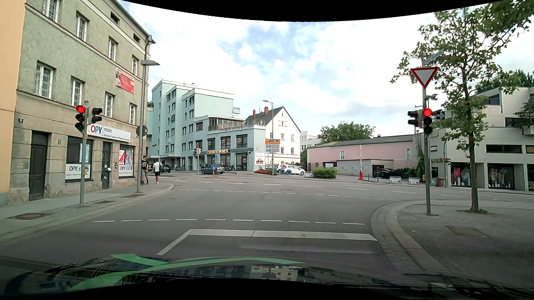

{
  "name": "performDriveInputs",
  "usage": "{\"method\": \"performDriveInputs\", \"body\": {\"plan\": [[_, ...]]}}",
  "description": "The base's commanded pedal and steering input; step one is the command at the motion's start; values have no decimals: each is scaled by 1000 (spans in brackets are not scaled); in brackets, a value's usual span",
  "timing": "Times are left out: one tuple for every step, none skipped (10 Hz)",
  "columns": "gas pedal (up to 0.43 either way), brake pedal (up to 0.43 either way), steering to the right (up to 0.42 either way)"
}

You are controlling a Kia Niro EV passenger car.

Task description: Follow the waypoints while adhering to traffic rules and regulations

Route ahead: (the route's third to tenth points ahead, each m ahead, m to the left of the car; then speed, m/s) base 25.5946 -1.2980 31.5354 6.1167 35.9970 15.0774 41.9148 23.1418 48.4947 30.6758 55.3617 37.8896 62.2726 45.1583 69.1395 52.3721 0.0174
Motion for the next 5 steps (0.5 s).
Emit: {"method": "performDriveInputs", "body": {"plan": [[0,512,10],[0,494,10],[0,463,10],[0,463,10],[0,482,10]]}}
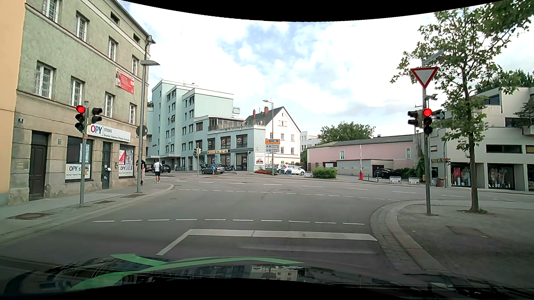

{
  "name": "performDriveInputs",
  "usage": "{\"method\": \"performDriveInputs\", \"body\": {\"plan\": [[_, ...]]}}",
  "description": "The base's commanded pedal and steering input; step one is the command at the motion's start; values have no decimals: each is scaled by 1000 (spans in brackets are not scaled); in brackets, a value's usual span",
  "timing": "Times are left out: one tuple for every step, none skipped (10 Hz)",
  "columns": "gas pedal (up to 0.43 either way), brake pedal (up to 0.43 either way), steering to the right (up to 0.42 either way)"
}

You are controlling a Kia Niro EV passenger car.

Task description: Follow the waypoints while adhering to traffic rules and regulations

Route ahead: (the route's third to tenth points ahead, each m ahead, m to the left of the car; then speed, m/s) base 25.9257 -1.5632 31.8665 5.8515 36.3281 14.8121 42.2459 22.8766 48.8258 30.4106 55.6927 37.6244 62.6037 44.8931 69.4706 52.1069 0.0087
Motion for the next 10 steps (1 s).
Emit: {"method": "performDriveInputs", "body": {"plan": [[0,494,10],[0,500,10],[0,494,10],[0,476,10],[0,470,10],[0,470,10],[0,476,10],[0,470,10],[0,476,10],[0,463,10]]}}
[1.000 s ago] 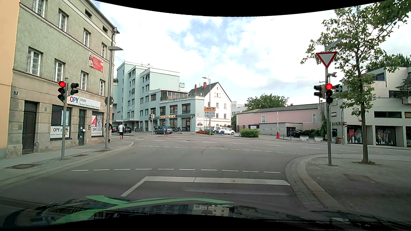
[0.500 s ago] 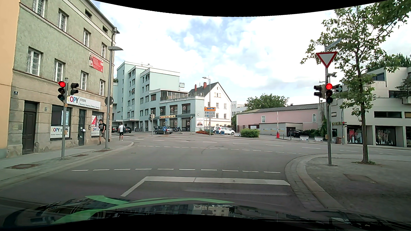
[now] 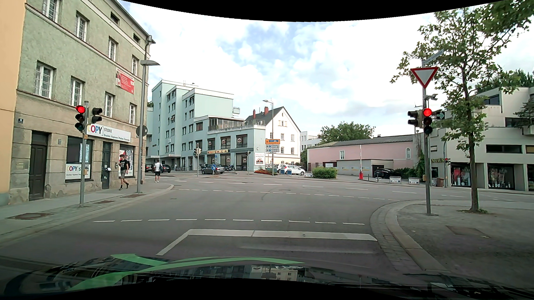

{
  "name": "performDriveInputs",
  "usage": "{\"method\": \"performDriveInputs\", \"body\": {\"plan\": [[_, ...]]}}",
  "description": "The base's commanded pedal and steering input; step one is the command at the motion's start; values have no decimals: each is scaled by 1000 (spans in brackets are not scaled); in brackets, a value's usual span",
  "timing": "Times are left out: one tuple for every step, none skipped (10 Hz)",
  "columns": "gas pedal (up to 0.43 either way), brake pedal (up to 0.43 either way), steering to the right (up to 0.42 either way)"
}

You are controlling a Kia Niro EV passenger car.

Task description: Follow the waypoints while adhering to traffic rules and regulations

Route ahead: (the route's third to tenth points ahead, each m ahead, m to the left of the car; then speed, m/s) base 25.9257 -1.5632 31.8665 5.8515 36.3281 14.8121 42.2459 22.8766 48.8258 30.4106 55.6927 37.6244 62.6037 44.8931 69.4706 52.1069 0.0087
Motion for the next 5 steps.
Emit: {"method": "performDriveInputs", "body": {"plan": [[0,463,10],[0,463,10],[0,457,10],[0,457,10],[0,457,10]]}}
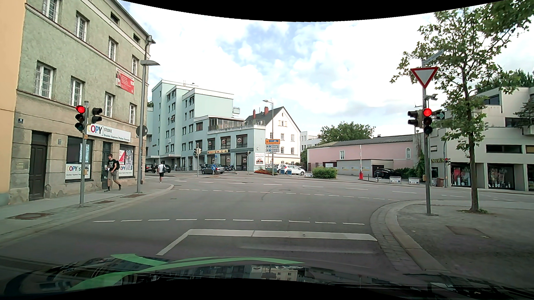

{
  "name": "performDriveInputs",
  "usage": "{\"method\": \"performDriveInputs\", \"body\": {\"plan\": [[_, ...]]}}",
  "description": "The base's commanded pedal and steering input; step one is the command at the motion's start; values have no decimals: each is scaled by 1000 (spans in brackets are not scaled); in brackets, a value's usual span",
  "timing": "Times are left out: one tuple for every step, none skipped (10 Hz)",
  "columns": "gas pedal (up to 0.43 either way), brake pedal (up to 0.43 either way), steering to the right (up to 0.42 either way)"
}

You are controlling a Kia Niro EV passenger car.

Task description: Follow the waypoints while adhering to traffic rules and regulations

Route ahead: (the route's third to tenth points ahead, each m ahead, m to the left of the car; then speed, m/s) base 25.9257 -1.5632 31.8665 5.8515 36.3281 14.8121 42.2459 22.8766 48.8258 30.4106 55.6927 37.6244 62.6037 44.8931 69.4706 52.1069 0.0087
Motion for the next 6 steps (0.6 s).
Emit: {"method": "performDriveInputs", "body": {"plan": [[0,451,10],[0,451,10],[0,451,10],[0,451,10],[0,451,10],[0,451,10]]}}
